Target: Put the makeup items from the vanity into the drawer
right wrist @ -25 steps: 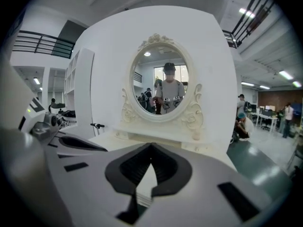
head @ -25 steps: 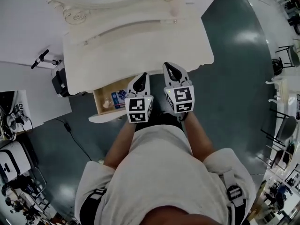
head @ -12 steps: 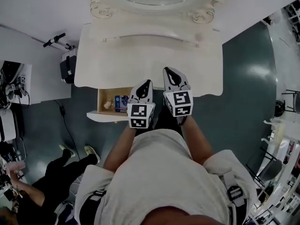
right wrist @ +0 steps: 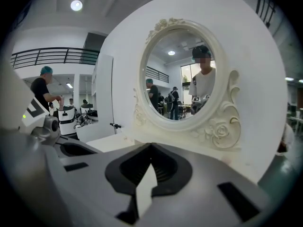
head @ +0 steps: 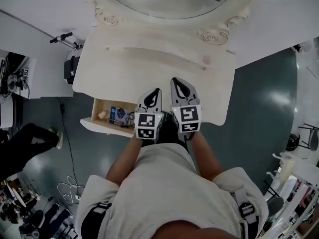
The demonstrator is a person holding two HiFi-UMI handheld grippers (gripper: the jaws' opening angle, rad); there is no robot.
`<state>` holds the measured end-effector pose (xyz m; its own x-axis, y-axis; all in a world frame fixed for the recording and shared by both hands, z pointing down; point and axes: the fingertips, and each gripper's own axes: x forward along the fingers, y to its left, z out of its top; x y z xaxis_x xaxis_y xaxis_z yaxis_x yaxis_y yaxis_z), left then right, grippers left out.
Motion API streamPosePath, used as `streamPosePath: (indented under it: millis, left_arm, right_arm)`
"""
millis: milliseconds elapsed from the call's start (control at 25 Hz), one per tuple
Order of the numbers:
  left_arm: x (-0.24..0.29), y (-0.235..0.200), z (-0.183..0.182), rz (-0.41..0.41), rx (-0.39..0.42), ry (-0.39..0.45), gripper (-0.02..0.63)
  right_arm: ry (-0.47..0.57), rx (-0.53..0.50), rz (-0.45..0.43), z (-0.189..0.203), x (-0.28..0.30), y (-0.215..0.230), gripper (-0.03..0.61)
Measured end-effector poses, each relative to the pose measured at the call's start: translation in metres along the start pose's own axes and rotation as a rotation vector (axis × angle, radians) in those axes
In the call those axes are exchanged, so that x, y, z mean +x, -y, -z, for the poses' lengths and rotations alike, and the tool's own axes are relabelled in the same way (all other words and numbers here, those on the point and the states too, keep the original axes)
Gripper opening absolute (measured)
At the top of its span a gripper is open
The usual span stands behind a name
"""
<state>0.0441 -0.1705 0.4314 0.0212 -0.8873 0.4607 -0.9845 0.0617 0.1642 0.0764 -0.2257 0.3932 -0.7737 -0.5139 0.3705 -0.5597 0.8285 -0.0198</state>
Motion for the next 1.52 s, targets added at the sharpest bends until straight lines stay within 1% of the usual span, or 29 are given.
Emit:
streamPosePath:
  millis: [200, 400, 560, 680, 800, 1000, 1040, 1120, 1240, 1400, 1520]
  left_arm:
    - [0.029, 0.030, 0.002, 0.024, 0.007, -0.016, 0.006]
    - [0.050, 0.042, 0.006, 0.018, 0.010, -0.053, 0.006]
    - [0.063, 0.050, 0.009, 0.022, 0.026, -0.076, 0.006]
    - [0.068, 0.055, 0.013, 0.022, 0.037, -0.097, 0.006]
    - [0.072, 0.059, 0.016, 0.022, 0.055, -0.116, 0.006]
    - [0.076, 0.063, 0.020, 0.019, 0.075, -0.147, 0.006]
    - [0.077, 0.064, 0.020, 0.018, 0.079, -0.150, 0.006]
    - [0.080, 0.066, 0.020, 0.019, 0.086, -0.154, 0.006]
    - [0.081, 0.065, 0.022, 0.016, 0.088, -0.159, 0.006]
    - [0.080, 0.059, 0.022, -0.001, 0.084, -0.161, 0.006]
    - [0.080, 0.054, 0.018, -0.014, 0.076, -0.152, 0.006]
  right_arm:
    - [-0.019, 0.010, 0.058, 0.016, -0.005, 0.059, 0.014]
    - [-0.044, 0.030, 0.134, 0.030, -0.007, 0.108, 0.014]
    - [-0.064, 0.049, 0.203, 0.043, -0.007, 0.138, 0.015]
    - [-0.086, 0.065, 0.237, 0.052, -0.004, 0.160, 0.015]
    - [-0.086, 0.069, 0.277, 0.055, 0.001, 0.183, 0.015]
    - [-0.095, 0.084, 0.311, 0.061, 0.009, 0.204, 0.017]
    - [-0.098, 0.085, 0.316, 0.063, 0.011, 0.207, 0.030]
    - [-0.107, 0.093, 0.318, 0.067, 0.015, 0.214, 0.126]
    - [-0.126, 0.094, 0.311, 0.071, 0.023, 0.219, 0.140]
    - [-0.166, 0.076, 0.287, 0.078, 0.038, 0.219, 0.192]
    - [-0.194, 0.061, 0.278, 0.082, 0.047, 0.218, 0.218]
